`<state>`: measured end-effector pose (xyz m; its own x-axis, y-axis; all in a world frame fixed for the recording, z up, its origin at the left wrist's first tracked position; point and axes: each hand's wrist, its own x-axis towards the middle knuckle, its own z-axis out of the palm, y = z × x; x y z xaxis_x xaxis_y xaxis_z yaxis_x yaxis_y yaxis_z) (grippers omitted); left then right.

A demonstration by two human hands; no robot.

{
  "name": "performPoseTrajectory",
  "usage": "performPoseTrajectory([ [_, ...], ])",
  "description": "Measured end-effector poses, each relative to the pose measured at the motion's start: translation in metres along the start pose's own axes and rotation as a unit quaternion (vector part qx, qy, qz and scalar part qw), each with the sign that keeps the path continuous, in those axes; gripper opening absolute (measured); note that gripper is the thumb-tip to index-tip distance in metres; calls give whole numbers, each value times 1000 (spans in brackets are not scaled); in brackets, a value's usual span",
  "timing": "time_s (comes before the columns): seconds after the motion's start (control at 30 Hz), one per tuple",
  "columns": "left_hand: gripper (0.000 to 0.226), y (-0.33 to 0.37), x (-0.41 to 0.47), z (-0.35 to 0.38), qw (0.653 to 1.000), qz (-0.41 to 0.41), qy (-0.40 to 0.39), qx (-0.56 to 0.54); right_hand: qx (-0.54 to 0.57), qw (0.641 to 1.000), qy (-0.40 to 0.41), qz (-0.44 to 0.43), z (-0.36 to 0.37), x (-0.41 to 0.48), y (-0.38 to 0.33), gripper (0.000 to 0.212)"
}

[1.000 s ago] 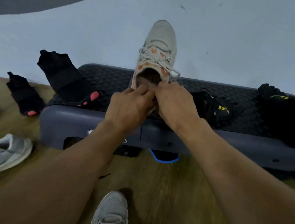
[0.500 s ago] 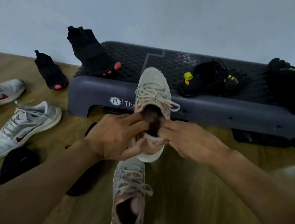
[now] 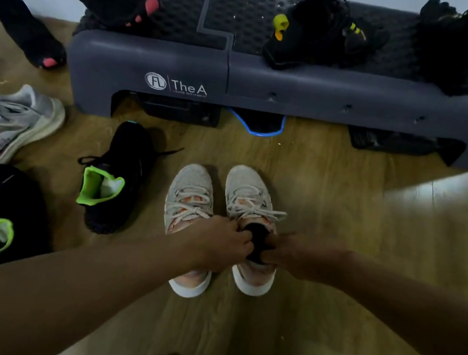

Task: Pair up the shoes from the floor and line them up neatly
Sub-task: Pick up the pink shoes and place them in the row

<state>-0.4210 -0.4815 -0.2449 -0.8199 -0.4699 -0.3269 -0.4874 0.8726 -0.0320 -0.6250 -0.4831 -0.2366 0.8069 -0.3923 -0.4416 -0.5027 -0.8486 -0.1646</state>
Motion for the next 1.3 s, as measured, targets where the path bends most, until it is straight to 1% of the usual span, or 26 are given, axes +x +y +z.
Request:
performPoseTrajectory([
  [0.03,27,-1,-3,3,1000,4,-2,4,12,1000,14,-4,2,3,-2,40],
  [0.1,27,-5,-11,7,1000,11,10,10,47,999,8,15,2,11,-2,37],
  [0.17,28,-12,-21,6,998,25,54,28,33,999,20,-3,3,16,2,37],
  [0.2,31,-16,-27,4,997,30,71,30,-2,999,34,-34,2,18,3,37],
  [0.23,34,-19,-34,2,995,29,87,32,-12,998,46,-48,2,19,1,36],
  [0.27,37,-23,-41,1,994,16,107,35,4,999,41,-34,0,20,-2,35],
  [0.3,40,-26,-48,2,991,-14,130,28,45,998,33,-6,-2,24,-5,36],
  [0.37,42,-26,-63,2,981,-113,157,-33,39,999,0,29,-6,29,-12,40],
  [0.4,42,-25,-69,5,974,-144,164,-62,30,998,-5,47,-9,31,-14,41],
  [0.5,47,-20,-84,9,973,-147,151,-93,17,996,45,80,-24,39,-25,29],
  [0.53,51,-18,-86,9,971,-150,154,-103,35,995,58,78,-25,43,-29,29],
  [0.6,56,-9,-86,8,969,-154,161,-108,62,994,52,80,-23,49,-42,35],
  [0.63,60,-2,-85,7,972,-153,149,-97,54,994,35,85,-21,52,-48,41],
  [0.7,63,15,-83,8,982,-171,34,-76,57,991,16,124,-9,53,-55,47],
  [0.73,58,22,-82,13,978,-191,-39,-81,79,987,16,139,-2,52,-56,45],
  [0.77,48,28,-82,16,967,-213,-93,-103,101,985,17,139,4,51,-58,40],
  [0.8,37,29,-80,17,955,-232,-122,-140,123,983,26,131,7,51,-60,37],
  [0.83,28,28,-76,15,944,-249,-124,-178,139,981,31,131,8,52,-63,35],
  [0.87,25,26,-70,15,932,-261,-129,-214,153,978,27,136,6,53,-64,35],
  [0.97,35,19,-56,0,877,-300,-154,-343,187,972,17,140,-11,52,-56,28],
  [1.03,34,16,-55,-20,838,-319,-136,-422,218,968,36,123,-32,41,-55,25],
  [1.07,31,14,-56,-35,826,-316,-129,-448,235,962,50,129,-44,32,-56,25],
  [1.13,24,12,-63,-68,820,-290,-147,-470,256,948,53,183,-76,8,-63,22],
  [1.2,16,13,-75,-108,796,-284,-183,-502,268,932,16,243,-115,-19,-77,21],
  [1.23,15,15,-81,-132,791,-274,-200,-510,271,926,9,264,-136,-33,-85,21],
  [1.3,24,22,-91,-196,774,-268,-238,-522,256,924,12,284,-183,-72,-99,24],
])
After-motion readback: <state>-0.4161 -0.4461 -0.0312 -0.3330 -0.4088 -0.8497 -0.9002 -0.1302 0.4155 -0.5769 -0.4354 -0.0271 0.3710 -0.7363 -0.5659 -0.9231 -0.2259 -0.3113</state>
